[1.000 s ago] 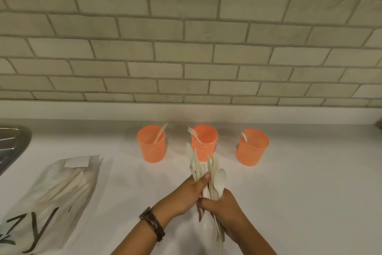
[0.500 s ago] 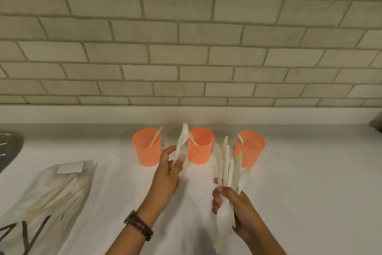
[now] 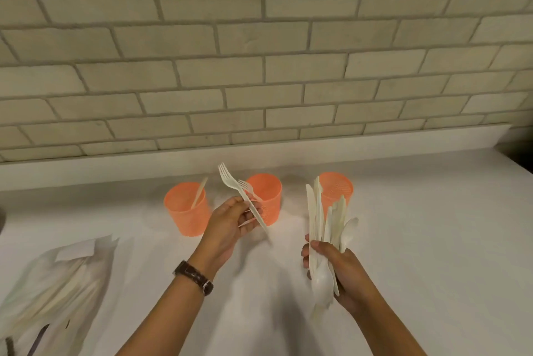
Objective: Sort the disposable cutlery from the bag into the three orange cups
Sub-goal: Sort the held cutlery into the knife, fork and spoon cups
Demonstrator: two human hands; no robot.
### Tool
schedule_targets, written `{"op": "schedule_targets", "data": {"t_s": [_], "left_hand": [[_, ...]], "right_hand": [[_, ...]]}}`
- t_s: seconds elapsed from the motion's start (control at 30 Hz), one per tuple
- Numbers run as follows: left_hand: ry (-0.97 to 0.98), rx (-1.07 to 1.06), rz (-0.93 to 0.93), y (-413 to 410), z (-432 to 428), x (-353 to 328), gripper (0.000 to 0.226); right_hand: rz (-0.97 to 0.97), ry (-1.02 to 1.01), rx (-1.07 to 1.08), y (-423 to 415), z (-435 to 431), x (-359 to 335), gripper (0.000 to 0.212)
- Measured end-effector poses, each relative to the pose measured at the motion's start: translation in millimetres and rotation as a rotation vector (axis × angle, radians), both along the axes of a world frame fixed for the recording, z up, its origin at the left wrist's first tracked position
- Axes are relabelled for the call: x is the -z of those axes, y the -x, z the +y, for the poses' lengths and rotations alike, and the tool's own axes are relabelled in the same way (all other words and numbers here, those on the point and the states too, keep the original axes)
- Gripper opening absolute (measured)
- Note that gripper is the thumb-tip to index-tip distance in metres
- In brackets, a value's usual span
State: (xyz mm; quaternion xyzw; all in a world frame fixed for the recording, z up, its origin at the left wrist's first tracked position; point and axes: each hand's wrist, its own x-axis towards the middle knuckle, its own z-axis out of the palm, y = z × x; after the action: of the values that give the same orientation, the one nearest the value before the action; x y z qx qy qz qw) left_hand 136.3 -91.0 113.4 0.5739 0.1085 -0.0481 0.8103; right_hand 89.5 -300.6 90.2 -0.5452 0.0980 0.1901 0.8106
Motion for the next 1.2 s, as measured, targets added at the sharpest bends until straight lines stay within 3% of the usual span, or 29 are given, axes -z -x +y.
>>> {"op": "schedule_targets", "data": {"t_s": [0.17,0.3,0.4,0.5,0.6,0.67,0.73,0.8,0.9,1.07,1.2], "left_hand": [[-0.295,-0.194,-0.152,-42,1,-8,0.019],[-0.557,-0.376,-0.233,-68,-7,-4,0.007],[-0.690,-0.373,-0.194,-76,-10,12,0.013],[-0.886,-0.221,-0.124,-76,-5,28,0.024],[-1.041,-0.254,-0.204,-63,0,24,0.040],[-0.982,-0.355,-0.331,-42,-5,9,0.040],[-0.866,-0.308,-0.394,-17,-15,-3,0.021],[-0.787,-0.105,-0.297,6,-28,-10,0.007],[-0.612,0.110,-0.090,30,-39,-11,0.005],[-0.456,0.101,0.025,51,-25,-7,0.013],[-0.345,-0.066,0.067,61,-5,-13,0.010]], "right_hand": [[0.002,-0.004,0.050,-4,-11,0,0.017],[0.005,-0.012,0.054,-5,-14,-2,0.037],[0.005,-0.010,0.054,-6,-16,-3,0.035],[-0.002,-0.011,0.049,-6,-16,-5,0.018],[0.005,-0.004,0.048,-8,-15,-8,0.017],[0.014,-0.010,0.042,-9,-13,-9,0.017],[0.016,-0.021,0.025,-9,-10,-9,0.017],[0.017,-0.035,-0.014,-9,-5,-9,0.021],[0.013,-0.032,-0.099,-7,10,-9,0.032],[-0.025,0.013,-0.223,-1,40,-11,0.032],[-0.010,0.013,-0.299,3,58,-14,0.022]]}}
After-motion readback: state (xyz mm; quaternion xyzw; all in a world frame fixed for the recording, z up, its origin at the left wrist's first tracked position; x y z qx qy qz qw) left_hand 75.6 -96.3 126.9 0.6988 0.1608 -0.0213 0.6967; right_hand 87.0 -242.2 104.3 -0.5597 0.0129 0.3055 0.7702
